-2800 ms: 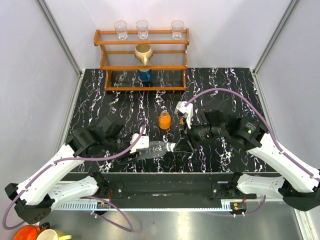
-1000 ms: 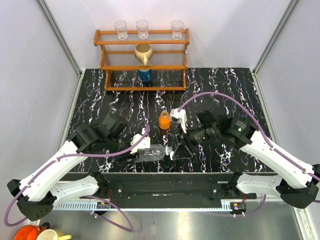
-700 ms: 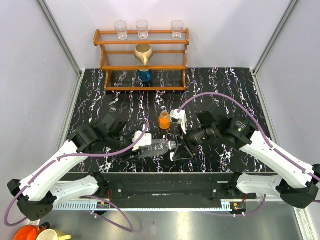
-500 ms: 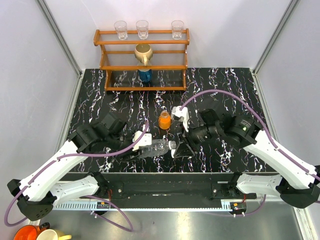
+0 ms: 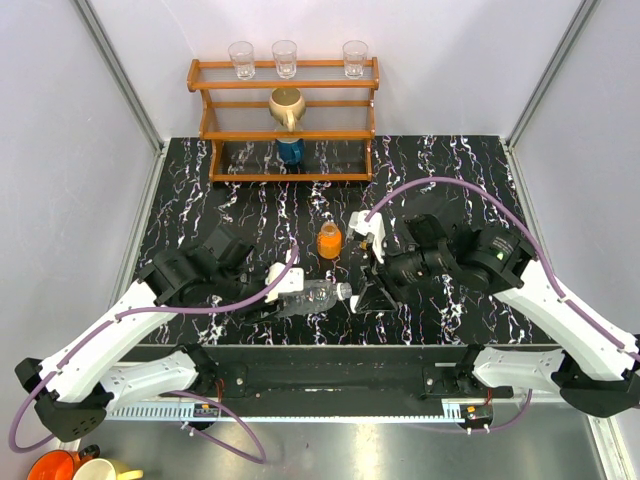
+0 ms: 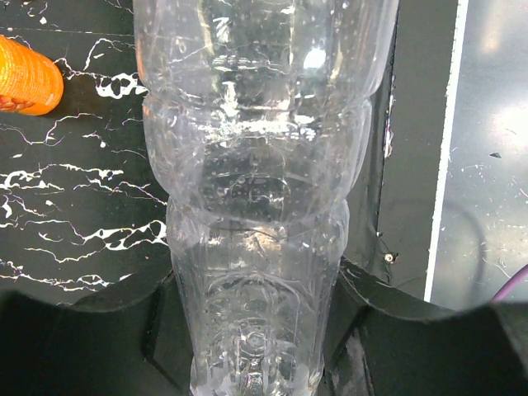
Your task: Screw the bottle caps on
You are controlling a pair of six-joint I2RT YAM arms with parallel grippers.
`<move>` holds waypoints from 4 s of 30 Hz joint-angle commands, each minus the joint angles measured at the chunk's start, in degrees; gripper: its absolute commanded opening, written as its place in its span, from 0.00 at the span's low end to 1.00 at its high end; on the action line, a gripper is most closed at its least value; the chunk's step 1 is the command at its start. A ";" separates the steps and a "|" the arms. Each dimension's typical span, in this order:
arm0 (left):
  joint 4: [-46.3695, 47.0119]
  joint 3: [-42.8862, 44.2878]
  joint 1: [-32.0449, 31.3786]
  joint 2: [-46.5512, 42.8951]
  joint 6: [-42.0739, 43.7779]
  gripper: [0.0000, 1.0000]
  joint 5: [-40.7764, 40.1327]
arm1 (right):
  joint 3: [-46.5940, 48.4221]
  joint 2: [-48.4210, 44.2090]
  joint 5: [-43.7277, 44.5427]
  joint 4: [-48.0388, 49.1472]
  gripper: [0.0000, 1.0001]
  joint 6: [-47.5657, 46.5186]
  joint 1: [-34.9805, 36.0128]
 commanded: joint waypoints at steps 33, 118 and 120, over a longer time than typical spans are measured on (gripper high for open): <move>-0.11 2.24 -0.80 -0.23 1.66 0.42 3.65 | -1.79 3.76 -6.61 6.37 0.00 -1.08 -2.90; 22.99 5.58 11.85 -6.11 -24.08 0.33 12.33 | -6.71 -10.39 14.80 24.20 1.00 10.17 -2.81; 28.59 4.36 12.03 -7.78 -29.88 0.37 14.80 | -3.31 -8.73 22.29 25.27 1.00 8.59 -2.81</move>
